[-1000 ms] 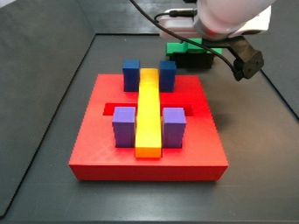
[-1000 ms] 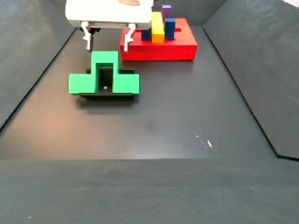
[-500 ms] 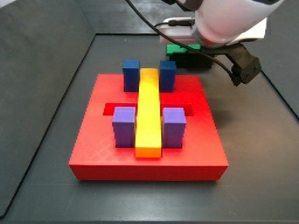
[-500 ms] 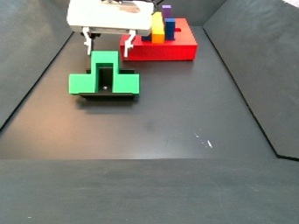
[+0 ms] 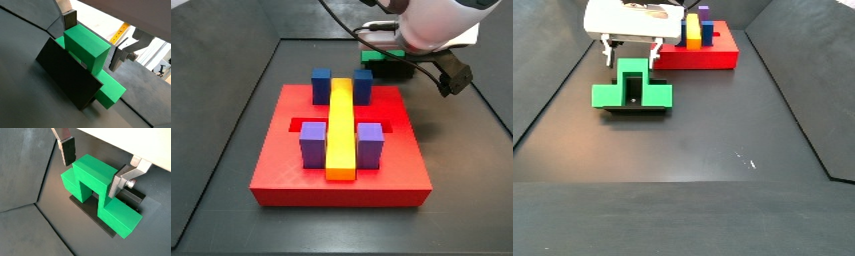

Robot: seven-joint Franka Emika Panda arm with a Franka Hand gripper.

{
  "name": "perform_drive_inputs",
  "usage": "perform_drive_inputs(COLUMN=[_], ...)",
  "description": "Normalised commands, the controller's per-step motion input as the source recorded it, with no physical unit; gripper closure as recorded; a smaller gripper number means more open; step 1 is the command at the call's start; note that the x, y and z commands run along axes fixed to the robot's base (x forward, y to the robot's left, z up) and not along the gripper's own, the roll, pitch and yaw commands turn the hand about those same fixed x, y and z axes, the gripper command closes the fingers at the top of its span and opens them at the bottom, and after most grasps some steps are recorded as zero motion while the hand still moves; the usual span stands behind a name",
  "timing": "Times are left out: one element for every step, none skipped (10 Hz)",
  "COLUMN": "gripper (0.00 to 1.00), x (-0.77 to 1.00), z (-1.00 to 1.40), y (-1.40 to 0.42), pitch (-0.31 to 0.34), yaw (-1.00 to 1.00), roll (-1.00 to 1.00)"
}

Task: Pick up the green object. Move up. Place the green object on the fixture. Regrasp the green object. Move to above the board. Insert the green object.
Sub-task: Regrasp the green object.

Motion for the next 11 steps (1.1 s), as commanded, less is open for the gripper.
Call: perform_drive_inputs(gripper=[0.00,0.00,0.00,0.00,0.00,0.00,1.00,1.00,1.00,1.00,1.00], x=[0.00,0.00,0.00,0.00,0.00,0.00,0.00,0.00,0.00,0.00,0.00], z=[-0.05,-0.12,0.01,0.00,0.00,0.00,0.00,0.00,0.00,0.00,0.00], y=[0.00,0.00,0.00,0.00,0.00,0.00,0.00,0.00,0.00,0.00,0.00], pitch=[0.000,0.000,0.000,0.000,0.000,0.000,0.000,0.000,0.000,0.000,0.000], yaw=[0.00,0.00,0.00,0.00,0.00,0.00,0.00,0.00,0.00,0.00,0.00], roll=[0.06,0.09,-0.12,0.01,0.04,0.02,0.00,0.00,0.00,0.00,0.00])
